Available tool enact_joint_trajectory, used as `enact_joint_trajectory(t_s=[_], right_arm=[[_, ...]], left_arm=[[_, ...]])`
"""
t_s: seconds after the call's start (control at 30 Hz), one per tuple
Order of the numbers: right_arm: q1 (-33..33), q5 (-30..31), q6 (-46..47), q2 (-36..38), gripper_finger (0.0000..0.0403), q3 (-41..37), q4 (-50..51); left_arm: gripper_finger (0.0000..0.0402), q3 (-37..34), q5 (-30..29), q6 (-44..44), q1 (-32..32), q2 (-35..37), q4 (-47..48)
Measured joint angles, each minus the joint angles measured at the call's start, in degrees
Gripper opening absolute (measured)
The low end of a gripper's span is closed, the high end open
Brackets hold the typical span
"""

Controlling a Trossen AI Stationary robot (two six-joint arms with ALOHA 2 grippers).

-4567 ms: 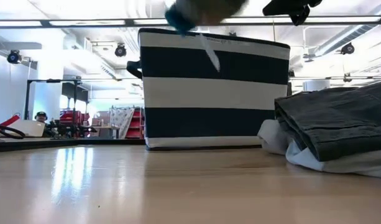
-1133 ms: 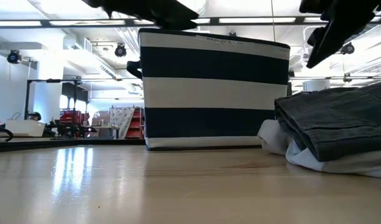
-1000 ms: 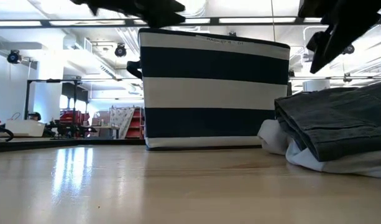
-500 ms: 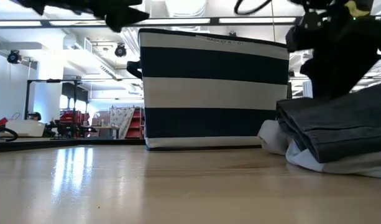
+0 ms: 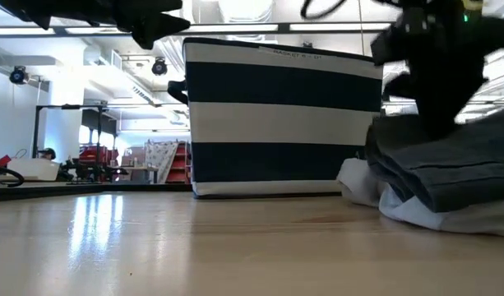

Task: Sort clothes
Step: Put the gray shorts into the laundry bin

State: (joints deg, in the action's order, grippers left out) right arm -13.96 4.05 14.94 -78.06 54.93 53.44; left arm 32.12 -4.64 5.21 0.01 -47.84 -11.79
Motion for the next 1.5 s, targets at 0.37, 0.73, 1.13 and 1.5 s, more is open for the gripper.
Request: enact_joint_trajectory(t_s=[0.37,0.73,1.13,1.5], right_arm=[[-4.4,7.5,-2.3,0.0,0.0001,23.0,10.9],[-4.9,22.3,-7.1,-0.1,0.0001,44.4,13.3],[-2.3,41.2,-31.5,-4.5,0.0000,62.3,-1.7],[10.3,38.6,-55.5,-15.7,0.0000,80.2,-21.0]], left_arm=[[0.0290,0.0,0.0,0.0,0.0,0.2,-1.3],[0.0285,0.0,0.2,0.0,-0.3,-0.6,-1.9],[0.0295,0.0,0.3,-0.2,-0.5,-0.9,-2.0],[0.0285,0.0,1.1,0.0,-0.7,-3.0,-2.8]])
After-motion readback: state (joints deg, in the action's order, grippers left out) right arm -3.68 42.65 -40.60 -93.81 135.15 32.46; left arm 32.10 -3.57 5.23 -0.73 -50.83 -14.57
